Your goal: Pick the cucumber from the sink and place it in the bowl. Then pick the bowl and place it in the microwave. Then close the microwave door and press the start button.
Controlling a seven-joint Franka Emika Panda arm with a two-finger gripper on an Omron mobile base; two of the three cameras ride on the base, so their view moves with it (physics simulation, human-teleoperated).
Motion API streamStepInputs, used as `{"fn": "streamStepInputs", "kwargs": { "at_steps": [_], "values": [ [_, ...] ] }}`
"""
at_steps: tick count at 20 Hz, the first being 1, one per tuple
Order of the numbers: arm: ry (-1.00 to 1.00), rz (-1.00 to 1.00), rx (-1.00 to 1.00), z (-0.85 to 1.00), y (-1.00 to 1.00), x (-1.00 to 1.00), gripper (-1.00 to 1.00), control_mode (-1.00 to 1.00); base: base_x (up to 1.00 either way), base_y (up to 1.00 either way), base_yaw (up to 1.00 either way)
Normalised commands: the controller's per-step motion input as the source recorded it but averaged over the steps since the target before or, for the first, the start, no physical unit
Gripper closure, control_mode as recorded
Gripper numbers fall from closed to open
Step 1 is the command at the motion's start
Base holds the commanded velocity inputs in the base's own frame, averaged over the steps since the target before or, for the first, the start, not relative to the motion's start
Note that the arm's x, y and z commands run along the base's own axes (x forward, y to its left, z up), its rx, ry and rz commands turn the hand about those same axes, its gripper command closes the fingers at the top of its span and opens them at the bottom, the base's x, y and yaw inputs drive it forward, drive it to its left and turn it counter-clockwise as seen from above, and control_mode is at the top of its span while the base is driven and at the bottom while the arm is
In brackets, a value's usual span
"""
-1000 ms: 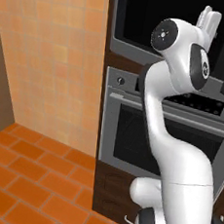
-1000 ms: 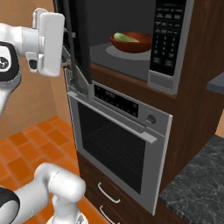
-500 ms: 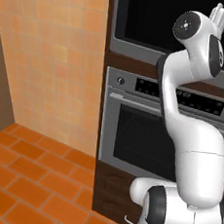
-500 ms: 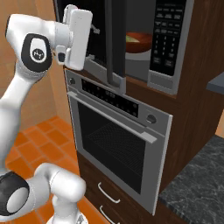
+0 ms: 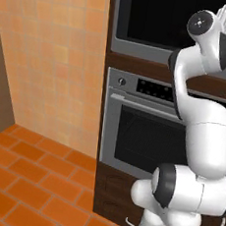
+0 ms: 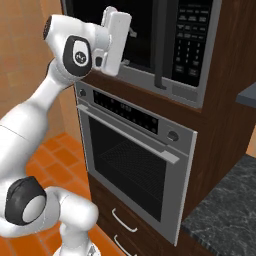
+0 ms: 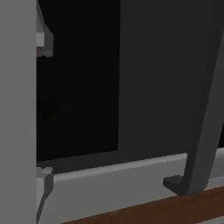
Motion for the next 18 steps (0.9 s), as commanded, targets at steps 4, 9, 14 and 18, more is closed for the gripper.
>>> {"fn": "streamStepInputs", "kwargs": {
  "at_steps": [4,9,14,18],
  "values": [
    [-0.02,0.02,0.05,-0.26,-0.29,0.77,-1.00,-1.00,0.00,0.00,0.00],
    [0.00,0.00,0.00,-0.25,-0.01,0.49,-1.00,-1.00,0.00,0.00,0.00],
    [0.01,0.03,-0.02,0.25,0.03,-0.76,-1.00,-1.00,0.00,0.00,0.00],
    [0.15,0.11,-0.23,0.23,0.15,-1.00,-1.00,-1.00,0.00,0.00,0.00]
  ]
}}
